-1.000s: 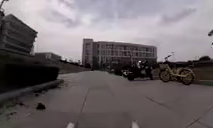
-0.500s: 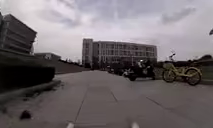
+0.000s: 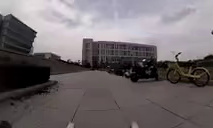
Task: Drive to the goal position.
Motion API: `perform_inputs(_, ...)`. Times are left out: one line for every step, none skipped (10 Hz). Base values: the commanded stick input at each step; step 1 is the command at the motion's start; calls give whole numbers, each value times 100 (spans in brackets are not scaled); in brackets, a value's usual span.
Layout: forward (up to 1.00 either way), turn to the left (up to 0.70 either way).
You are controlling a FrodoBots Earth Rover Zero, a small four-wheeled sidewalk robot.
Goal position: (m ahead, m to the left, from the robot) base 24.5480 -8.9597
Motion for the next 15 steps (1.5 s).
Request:
perform_inputs(70,0)
perform_inputs(70,0)
perform_inputs(70,0)
perform_inputs(70,0)
perform_inputs(70,0)
perform_inputs(70,0)
perform_inputs(70,0)
perform_inputs(70,0)
perform_inputs(70,0)
perform_inputs(70,0)
perform_inputs(70,0)
perform_inputs(70,0)
perform_inputs(70,0)
perform_inputs(70,0)
perform_inputs(70,0)
